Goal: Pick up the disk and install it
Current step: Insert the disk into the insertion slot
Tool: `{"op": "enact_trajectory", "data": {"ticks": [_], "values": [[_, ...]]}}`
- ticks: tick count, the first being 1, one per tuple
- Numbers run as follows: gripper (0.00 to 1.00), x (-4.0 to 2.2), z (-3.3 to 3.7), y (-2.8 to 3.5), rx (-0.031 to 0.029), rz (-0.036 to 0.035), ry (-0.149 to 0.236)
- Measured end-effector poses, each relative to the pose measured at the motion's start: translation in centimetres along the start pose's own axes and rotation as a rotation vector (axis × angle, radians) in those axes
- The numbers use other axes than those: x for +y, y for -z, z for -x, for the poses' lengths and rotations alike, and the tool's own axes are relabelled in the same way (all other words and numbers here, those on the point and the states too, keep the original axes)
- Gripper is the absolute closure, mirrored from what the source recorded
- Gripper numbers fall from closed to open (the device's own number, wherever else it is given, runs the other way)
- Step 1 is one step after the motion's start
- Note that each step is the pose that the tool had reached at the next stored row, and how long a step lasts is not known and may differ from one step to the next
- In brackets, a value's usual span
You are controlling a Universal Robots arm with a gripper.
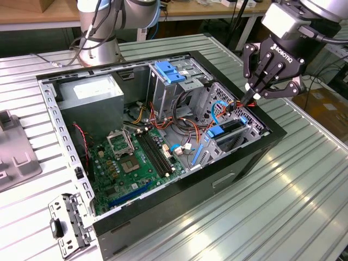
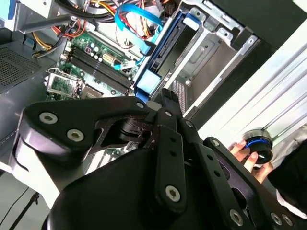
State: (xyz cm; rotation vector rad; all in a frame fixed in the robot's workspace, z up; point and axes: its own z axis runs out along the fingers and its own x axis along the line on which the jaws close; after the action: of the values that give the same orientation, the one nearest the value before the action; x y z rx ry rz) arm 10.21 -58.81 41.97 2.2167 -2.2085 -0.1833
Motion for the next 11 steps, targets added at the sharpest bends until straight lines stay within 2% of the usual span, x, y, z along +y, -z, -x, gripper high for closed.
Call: {"op": "enact_trajectory", "data": {"ticks": [5,11], "values": [[0.89,-0.79,-0.02,-0.14,-0.0001,0.0000,0.000],[0.89,-1.48,-0.08,-0.89,0.0001,0.0000,0.000]]}}
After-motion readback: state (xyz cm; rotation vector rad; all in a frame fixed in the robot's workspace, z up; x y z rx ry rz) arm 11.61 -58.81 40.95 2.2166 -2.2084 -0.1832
